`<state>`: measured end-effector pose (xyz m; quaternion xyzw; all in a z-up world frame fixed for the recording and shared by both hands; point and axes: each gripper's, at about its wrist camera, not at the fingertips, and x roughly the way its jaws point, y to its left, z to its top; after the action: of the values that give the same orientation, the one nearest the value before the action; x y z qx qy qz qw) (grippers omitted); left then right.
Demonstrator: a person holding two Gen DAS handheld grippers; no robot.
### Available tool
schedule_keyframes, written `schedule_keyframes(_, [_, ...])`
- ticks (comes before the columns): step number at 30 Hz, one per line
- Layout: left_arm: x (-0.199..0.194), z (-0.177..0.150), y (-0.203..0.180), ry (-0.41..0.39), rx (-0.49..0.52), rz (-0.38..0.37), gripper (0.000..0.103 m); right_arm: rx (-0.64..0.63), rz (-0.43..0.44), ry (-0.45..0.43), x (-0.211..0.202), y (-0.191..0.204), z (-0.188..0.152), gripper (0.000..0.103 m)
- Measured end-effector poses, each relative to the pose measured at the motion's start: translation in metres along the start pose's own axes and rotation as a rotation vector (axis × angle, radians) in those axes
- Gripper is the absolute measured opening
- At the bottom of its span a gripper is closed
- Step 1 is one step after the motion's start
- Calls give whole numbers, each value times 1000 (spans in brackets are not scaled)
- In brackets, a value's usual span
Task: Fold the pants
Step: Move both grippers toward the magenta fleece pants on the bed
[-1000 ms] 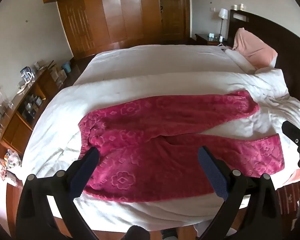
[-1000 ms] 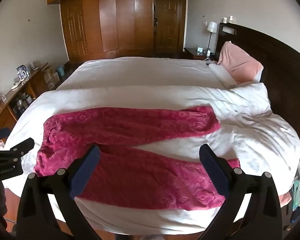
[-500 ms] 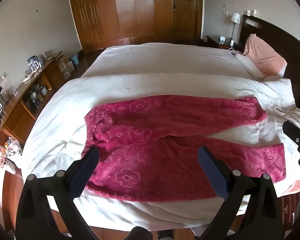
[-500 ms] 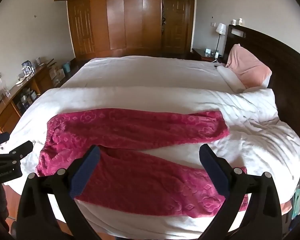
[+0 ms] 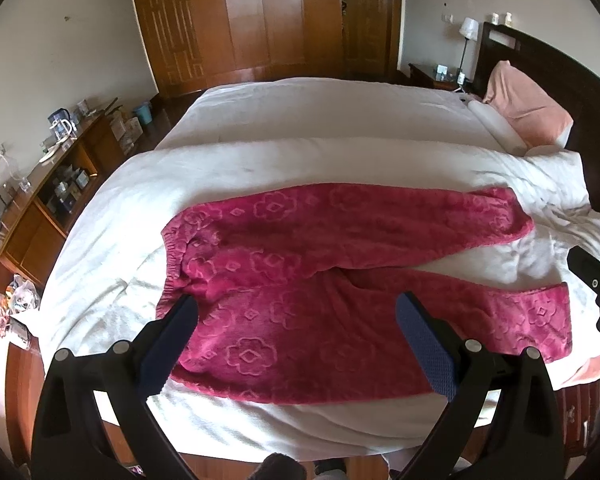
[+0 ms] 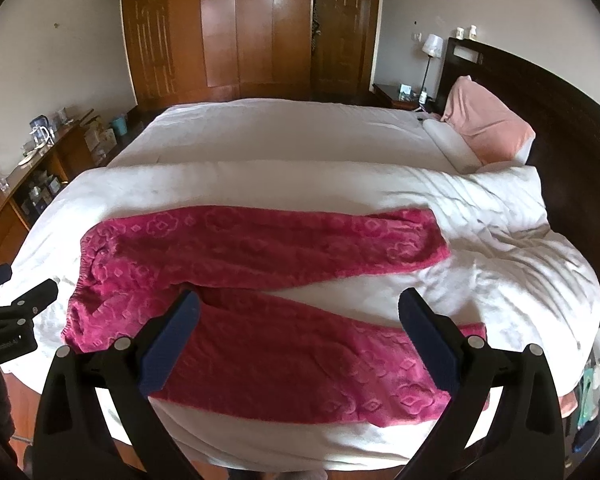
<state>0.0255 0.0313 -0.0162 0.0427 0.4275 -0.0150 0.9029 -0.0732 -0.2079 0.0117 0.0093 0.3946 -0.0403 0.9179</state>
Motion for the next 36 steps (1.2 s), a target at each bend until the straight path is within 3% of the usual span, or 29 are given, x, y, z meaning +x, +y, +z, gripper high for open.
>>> schedule_keyframes(36, [17, -5, -11, 77, 18, -59, 98, 100, 18, 135, 14, 5, -27, 100])
